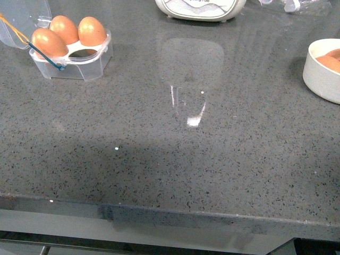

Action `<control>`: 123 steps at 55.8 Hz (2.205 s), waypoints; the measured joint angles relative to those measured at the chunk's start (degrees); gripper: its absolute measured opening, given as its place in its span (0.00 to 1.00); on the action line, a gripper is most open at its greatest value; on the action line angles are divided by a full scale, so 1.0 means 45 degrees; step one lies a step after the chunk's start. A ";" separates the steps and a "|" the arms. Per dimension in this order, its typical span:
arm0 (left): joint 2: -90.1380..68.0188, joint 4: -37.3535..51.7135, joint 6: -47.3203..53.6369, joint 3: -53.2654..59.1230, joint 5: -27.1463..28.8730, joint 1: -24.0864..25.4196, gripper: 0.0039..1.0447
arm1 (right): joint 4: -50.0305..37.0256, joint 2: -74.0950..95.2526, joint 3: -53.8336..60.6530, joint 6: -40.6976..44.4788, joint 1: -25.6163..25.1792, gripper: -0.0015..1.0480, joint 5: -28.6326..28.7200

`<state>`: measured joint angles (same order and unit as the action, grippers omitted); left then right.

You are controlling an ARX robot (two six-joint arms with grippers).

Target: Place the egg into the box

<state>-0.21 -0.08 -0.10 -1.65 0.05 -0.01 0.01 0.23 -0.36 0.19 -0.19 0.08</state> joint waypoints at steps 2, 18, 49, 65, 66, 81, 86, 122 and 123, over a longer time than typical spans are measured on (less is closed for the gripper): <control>0.0000 0.0000 0.0000 0.0000 0.0000 0.0000 0.94 | 0.0000 0.0000 0.0000 0.0000 0.0000 0.93 0.0000; 0.0000 0.0000 0.0000 0.0000 0.0000 0.0000 0.94 | 0.0000 0.0000 0.0000 0.0000 0.0000 0.93 -0.0005; 0.0000 0.0000 0.0000 0.0000 0.0000 0.0000 0.94 | 0.0000 0.0000 0.0000 0.0000 0.0000 0.93 -0.0005; 0.0000 0.0000 0.0000 0.0000 0.0000 0.0000 0.94 | 0.0000 0.0000 0.0000 0.0000 0.0000 0.93 -0.0005; 0.0000 0.0000 0.0000 0.0000 0.0000 0.0000 0.94 | -0.0005 0.0000 0.0000 0.0000 0.0000 0.93 -0.0005; 0.0000 0.0000 0.0000 0.0000 0.0000 0.0000 0.94 | -0.0005 0.0000 0.0000 0.0000 0.0000 0.93 -0.0005; 0.0000 0.0000 0.0000 0.0000 0.0000 0.0000 0.94 | -0.0005 0.0000 0.0000 0.0000 0.0000 0.93 -0.0005; 0.0000 0.0000 0.0000 0.0000 -0.0005 0.0000 0.94 | -0.6795 0.9010 -0.2545 -0.2093 -0.0957 0.93 0.0058; 0.0000 0.0000 0.0000 0.0000 -0.0005 0.0000 0.94 | -0.7159 0.9588 -0.2778 -0.1982 -0.0981 0.93 0.0024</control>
<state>-0.21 -0.08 -0.10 -1.65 0.03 -0.01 -32.21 43.38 -12.86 -8.73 -4.60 0.19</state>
